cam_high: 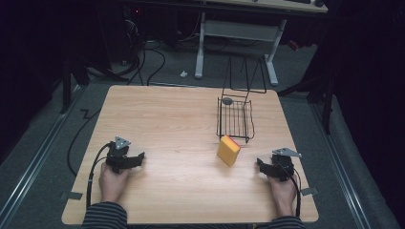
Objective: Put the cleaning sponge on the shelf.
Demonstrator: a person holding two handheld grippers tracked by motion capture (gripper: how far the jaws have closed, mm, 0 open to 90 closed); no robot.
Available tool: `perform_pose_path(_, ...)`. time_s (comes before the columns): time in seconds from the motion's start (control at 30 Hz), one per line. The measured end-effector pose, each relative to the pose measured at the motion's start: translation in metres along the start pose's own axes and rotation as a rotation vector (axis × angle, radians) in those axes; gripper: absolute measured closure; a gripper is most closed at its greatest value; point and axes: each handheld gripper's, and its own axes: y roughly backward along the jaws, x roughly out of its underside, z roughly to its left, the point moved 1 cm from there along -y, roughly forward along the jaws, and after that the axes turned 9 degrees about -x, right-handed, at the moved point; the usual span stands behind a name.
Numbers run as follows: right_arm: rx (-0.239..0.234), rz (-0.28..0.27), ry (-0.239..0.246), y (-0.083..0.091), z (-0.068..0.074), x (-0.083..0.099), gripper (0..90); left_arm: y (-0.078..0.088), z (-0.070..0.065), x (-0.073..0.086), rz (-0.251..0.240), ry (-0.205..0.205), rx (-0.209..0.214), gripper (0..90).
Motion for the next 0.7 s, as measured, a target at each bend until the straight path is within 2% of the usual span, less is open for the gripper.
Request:
perform_pose_path(0.17, 0.010, -0.026, 0.018, 0.002, 0.002, 0.001, 33.1, 0.000, 0.000, 0.000, 0.000, 0.000, 0.000, 22.2)
perform_pose_path(0.2, 0.008, -0.048, 0.015, 0.005, 0.002, 0.002, 34.9, 0.000, 0.000, 0.000, 0.000, 0.000, 0.000, 22.2)
perform_pose_path(0.37, 0.013, -0.085, -0.005, 0.011, 0.002, 0.004, 38.4, 0.000, 0.000, 0.000, 0.000, 0.001, 0.000, 22.2)
perform_pose_path(0.7, -0.024, -0.123, -0.014, 0.023, 0.007, 0.000, 39.6, 0.000, 0.000, 0.000, 0.000, 0.001, 0.000, 22.2)
